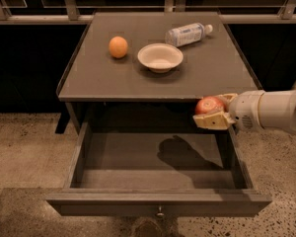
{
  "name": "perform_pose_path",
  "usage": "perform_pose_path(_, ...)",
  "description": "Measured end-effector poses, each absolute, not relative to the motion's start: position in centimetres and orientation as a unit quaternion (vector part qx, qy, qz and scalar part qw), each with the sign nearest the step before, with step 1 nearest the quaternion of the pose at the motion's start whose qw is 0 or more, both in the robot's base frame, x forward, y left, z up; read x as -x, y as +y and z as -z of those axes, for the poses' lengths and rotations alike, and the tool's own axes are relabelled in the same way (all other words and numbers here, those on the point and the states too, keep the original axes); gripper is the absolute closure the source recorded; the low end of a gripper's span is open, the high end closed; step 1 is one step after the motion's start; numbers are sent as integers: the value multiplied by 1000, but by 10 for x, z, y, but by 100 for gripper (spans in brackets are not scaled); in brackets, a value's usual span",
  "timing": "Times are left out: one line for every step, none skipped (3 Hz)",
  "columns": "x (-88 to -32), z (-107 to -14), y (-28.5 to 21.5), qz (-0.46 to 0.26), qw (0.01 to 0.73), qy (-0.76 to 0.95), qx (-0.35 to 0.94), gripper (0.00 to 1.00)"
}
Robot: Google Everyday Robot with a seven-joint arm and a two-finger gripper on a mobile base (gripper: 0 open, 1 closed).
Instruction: Pick apple from top drawer and place on counter
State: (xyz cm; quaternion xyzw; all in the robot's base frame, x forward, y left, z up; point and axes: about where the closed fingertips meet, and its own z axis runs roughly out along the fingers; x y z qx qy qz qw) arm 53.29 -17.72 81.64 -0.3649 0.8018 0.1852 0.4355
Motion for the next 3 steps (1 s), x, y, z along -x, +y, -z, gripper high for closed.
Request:
perform_pose_path(-533,-816,-177,-185,436,802,365,100)
perform_pose_path(-540,-838,-187,-206,455,791,353,100)
perform_pose_path(-555,-876,-205,-209,482,776,349,100)
